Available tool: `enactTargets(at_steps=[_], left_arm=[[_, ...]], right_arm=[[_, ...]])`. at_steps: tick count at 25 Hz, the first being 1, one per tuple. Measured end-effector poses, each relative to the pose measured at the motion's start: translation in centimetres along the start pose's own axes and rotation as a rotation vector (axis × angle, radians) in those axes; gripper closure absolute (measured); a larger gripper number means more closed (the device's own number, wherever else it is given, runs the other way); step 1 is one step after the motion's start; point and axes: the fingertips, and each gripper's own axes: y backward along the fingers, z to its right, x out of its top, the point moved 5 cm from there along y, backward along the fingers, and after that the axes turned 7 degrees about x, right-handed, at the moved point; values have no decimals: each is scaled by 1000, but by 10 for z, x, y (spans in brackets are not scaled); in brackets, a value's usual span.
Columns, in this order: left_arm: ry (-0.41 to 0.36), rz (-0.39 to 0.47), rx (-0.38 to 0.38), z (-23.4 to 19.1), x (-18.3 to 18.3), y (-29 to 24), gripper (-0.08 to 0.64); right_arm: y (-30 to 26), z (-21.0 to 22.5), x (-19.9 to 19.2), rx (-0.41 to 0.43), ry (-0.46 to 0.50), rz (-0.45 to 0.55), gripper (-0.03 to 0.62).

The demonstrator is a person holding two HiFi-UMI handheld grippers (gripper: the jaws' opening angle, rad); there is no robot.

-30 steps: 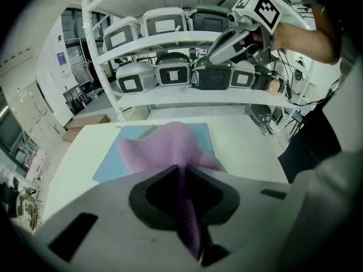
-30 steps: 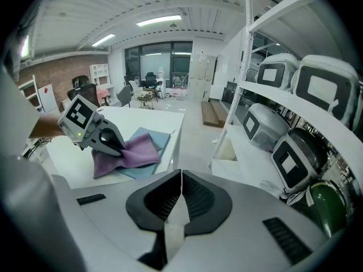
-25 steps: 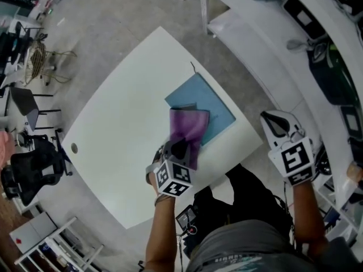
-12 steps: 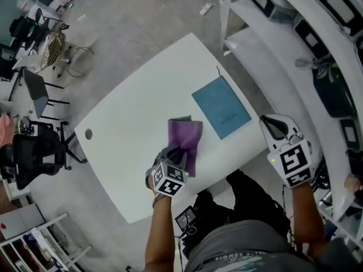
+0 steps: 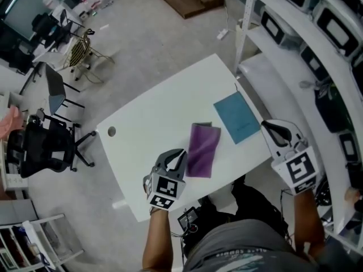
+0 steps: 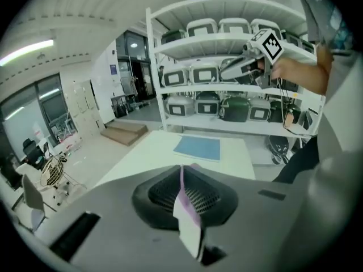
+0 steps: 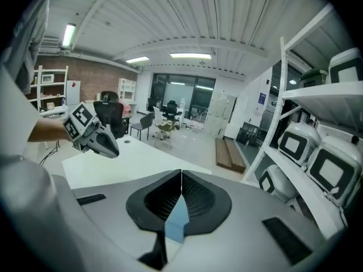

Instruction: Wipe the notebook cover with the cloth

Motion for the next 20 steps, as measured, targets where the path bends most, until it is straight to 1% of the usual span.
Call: enactTargets(at_steps=[2, 4, 6, 8, 10, 14, 17, 20], left_arm=[[25, 84, 24, -11, 23, 28, 551], [64, 177, 31, -19, 42, 57, 557], [84, 267, 40, -25, 60, 87, 557], [70, 348, 61, -30, 78, 116, 557], [48, 412, 84, -34, 93, 144, 557], [5, 494, 116, -36, 111, 192, 557], [-35, 519, 134, -36, 111, 219, 557], [-49, 529, 145, -35, 104, 238, 557]], right_arm=[[7, -12, 23, 29, 32, 49, 563], [15, -27, 47, 62, 62, 95, 563], [24, -43, 68, 95, 93, 132, 563], [34, -60, 87, 125, 132, 157, 563], [44, -75, 104, 148, 171, 175, 564], [63, -101, 133, 173, 232, 208, 565], [76, -119, 147, 177, 252, 218, 563], [85, -135, 153, 171, 256, 225, 564]])
